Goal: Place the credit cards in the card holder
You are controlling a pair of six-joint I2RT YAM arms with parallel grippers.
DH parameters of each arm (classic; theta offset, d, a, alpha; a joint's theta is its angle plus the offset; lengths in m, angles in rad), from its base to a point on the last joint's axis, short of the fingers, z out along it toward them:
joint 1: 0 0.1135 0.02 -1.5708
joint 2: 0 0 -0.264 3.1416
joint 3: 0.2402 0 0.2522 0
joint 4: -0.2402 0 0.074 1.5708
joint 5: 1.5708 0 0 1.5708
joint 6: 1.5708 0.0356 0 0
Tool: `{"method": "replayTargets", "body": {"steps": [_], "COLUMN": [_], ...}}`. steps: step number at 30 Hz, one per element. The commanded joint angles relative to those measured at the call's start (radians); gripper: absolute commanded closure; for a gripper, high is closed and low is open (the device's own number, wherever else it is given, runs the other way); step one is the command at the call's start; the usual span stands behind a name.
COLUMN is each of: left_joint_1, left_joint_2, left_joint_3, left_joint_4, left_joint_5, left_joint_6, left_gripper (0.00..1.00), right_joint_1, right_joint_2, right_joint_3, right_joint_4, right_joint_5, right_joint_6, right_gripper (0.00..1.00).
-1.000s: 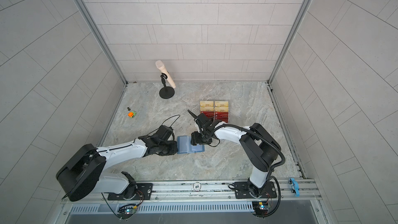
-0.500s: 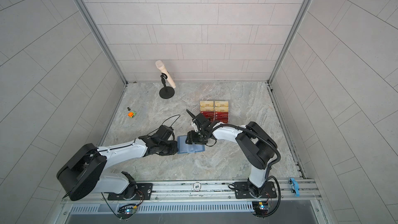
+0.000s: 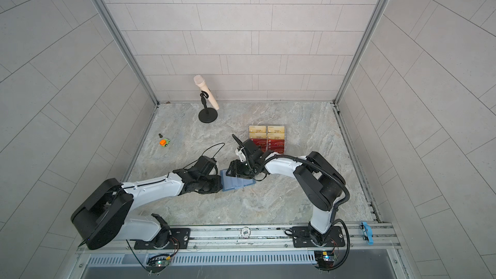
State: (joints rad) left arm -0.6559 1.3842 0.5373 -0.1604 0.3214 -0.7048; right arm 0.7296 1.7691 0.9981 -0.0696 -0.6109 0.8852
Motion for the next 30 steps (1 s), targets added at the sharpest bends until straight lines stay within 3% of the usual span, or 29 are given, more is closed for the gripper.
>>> {"method": "replayTargets", "body": {"steps": [1, 15, 30], "left_joint_1": [0.017, 0.047, 0.045], "left_joint_2": [0.001, -0.133, 0.010], "left_joint_3": [0.001, 0.007, 0.090], "left_joint_4": [0.015, 0.095, 0.106], "left_joint_5": [0.019, 0.135, 0.105], "left_joint_6": [0.017, -0.015, -0.016], "left_gripper": [0.90, 0.70, 0.71], "right_joint_1": [0.010, 0.004, -0.129], "right_joint_2": [-0.017, -0.020, -0.183], "right_joint_3": [-0.017, -0.084, -0.084], "right_joint_4": [0.055, 0.281, -0.109], "right_joint_5": [-0.024, -0.092, 0.018], "right_joint_6": [0.044, 0.152, -0.137], "right_gripper": [0.35, 0.35, 0.35]}}
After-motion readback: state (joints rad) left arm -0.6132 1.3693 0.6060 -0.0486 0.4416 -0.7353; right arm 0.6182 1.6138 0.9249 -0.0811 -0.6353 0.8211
